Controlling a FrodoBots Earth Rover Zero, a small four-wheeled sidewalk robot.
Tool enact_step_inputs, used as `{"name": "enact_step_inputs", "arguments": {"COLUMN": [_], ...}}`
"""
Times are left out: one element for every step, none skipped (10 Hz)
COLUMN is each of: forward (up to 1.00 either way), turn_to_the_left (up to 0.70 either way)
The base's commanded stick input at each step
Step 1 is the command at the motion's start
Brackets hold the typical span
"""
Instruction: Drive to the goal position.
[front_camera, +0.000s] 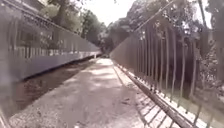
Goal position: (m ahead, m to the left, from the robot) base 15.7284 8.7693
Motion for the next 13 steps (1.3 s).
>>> {"name": "enact_step_inputs", "arguments": {"forward": [0.5,0.5,0.5,0.5,0.5,0.5,0.5,0.5,0.5,0.5,0.5,0.5,0.5], "turn_to_the_left": [0.0,0.0,0.0,0.0,0.0,0.0,0.0,0.0,0.0,0.0,0.0,0.0,0.0]}}
